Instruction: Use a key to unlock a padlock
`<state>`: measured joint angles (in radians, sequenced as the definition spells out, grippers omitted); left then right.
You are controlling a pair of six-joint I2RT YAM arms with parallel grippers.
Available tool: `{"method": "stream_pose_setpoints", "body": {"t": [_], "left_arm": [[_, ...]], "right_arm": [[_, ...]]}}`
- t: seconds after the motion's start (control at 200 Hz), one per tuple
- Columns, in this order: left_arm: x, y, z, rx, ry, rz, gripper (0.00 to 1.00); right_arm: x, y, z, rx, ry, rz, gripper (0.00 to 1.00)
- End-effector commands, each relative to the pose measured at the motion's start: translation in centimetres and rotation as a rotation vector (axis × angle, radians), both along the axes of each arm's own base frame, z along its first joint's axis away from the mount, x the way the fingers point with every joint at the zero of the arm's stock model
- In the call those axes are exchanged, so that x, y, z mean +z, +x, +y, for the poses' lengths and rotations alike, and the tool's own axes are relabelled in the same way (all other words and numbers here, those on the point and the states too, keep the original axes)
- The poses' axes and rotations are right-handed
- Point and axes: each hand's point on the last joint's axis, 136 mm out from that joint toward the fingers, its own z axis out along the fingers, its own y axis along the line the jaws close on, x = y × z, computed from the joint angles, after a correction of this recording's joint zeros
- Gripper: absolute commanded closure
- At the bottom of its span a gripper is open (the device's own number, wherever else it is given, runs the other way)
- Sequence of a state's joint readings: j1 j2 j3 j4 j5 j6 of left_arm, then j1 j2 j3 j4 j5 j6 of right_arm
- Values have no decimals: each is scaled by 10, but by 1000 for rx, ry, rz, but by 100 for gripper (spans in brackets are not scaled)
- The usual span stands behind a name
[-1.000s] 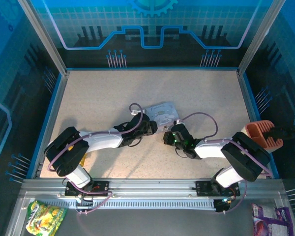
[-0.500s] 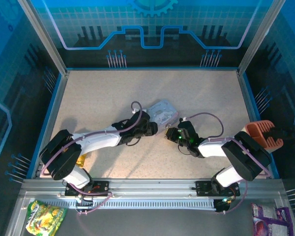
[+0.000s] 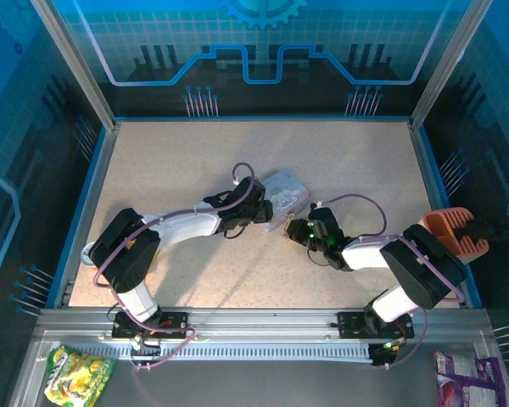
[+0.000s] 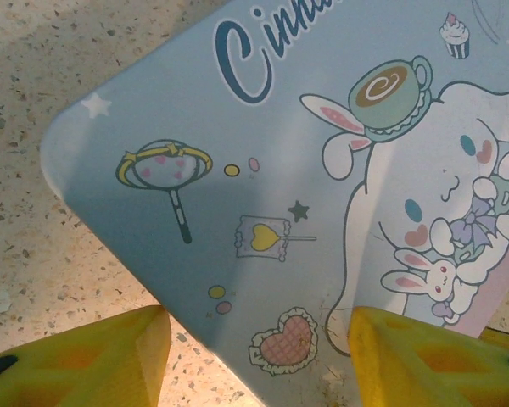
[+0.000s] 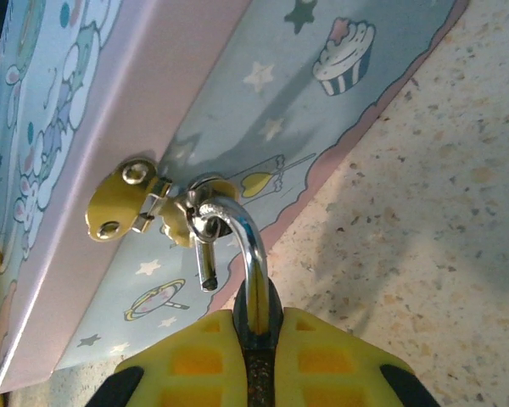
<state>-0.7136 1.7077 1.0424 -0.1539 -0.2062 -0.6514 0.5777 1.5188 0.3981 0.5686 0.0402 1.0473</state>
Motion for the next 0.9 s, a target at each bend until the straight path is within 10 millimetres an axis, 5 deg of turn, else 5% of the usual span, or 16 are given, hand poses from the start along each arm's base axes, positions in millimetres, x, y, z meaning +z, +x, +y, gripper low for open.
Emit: {"method": "stream_pose_setpoints", "body": {"t": [0.0,0.55,0.896], "left_arm": [[-36,-15,21,26,101,85,43],[-53,-32,31,69,81,110,45],[-49,-35,29,76,85,98,47]], "right_arm": [[9,12,-2,-17,35,-22,95],[32,34,-2,-63,200,-6,96],[25,37,-8,-164,302,95,96]]}}
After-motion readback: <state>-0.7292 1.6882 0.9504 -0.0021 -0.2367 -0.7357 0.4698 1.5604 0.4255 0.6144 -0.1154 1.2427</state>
